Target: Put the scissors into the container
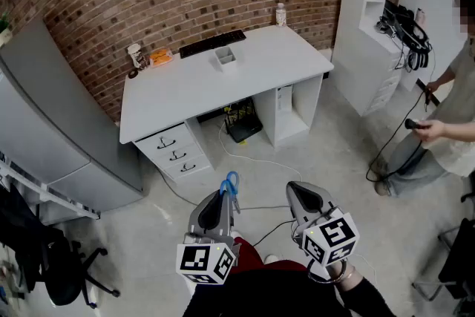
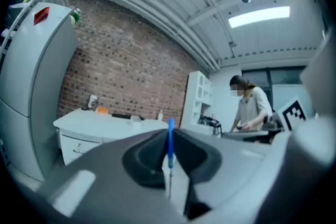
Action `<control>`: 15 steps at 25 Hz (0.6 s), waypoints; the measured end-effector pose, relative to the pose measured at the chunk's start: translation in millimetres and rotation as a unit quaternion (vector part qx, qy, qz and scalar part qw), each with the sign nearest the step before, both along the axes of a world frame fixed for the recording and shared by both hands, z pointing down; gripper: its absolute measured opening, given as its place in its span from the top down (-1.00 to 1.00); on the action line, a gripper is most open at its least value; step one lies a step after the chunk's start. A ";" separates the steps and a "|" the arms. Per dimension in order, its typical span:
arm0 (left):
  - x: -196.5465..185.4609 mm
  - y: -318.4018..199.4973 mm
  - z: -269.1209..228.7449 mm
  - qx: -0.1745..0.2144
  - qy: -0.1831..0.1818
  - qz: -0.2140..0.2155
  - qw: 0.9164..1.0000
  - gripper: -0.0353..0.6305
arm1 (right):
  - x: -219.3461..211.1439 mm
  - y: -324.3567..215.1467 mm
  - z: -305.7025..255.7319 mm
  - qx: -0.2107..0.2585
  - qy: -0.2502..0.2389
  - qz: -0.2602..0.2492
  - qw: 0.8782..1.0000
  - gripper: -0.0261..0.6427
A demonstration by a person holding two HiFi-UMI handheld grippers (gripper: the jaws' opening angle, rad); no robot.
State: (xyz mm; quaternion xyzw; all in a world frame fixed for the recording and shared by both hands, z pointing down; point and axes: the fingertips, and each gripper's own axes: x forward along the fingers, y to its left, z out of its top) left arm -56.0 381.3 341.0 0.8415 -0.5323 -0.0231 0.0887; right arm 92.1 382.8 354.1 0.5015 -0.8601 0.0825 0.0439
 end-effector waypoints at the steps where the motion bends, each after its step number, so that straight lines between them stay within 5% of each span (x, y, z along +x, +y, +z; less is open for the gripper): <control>1: 0.4 0.4 -0.4 0.001 0.000 0.000 1.000 0.81 | 0.8 0.6 0.5 0.000 -0.001 -0.001 1.000 0.90; 15: 1.5 2.5 -3.6 0.002 -0.001 -0.004 1.000 0.81 | 1.1 2.0 -1.0 0.003 -0.008 -0.017 1.000 0.90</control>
